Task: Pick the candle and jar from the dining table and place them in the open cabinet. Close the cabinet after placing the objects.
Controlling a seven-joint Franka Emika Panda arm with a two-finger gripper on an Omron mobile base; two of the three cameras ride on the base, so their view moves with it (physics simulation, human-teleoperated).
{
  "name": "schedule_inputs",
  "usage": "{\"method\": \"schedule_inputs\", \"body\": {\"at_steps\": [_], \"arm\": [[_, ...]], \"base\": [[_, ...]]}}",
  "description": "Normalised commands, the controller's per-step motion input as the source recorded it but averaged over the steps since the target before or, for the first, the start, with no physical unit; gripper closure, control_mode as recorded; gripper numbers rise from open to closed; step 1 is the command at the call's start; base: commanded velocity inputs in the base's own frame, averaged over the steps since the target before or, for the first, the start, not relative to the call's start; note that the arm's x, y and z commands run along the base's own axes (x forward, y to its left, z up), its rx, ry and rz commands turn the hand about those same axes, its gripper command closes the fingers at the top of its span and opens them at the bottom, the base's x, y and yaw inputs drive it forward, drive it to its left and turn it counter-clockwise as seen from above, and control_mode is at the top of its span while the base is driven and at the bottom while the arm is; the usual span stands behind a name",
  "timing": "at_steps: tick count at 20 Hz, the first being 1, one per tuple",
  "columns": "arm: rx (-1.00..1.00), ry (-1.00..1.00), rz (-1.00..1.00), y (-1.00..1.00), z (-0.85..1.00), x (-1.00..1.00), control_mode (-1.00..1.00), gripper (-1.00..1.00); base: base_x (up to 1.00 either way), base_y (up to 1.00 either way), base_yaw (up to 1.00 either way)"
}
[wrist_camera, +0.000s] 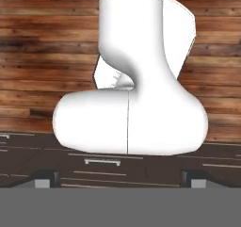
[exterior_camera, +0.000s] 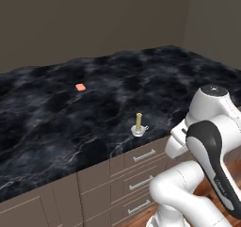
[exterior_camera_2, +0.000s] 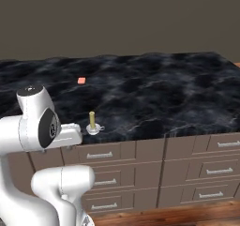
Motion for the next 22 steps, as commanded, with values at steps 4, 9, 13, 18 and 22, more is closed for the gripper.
{"method": "schedule_inputs", "body": {"at_steps": [4, 9, 13, 18, 22], "arm": [[0.07, -0.08, 0.00, 0.01, 0.00, 0.16, -1.00, -1.00], [0.09, -0.10, 0.00, 0.13, 0.00, 0.16, -1.00, -1.00], [0.05, -0.03, 0.00, 0.21, 0.00, 0.26, -1.00, -1.00], [0.00, 0.00, 0.00, 0.21, -0.06, 0.30, -1.00, -1.00], [0.00, -0.02, 0.00, 0.04, -0.09, 0.21, -1.00, -1.00]], "base": [[0.00, 0.00, 0.00], [0.00, 0.00, 0.00], [0.00, 0.00, 0.00], [0.00, 0.00, 0.00], [0.00, 0.00, 0.00]]}}
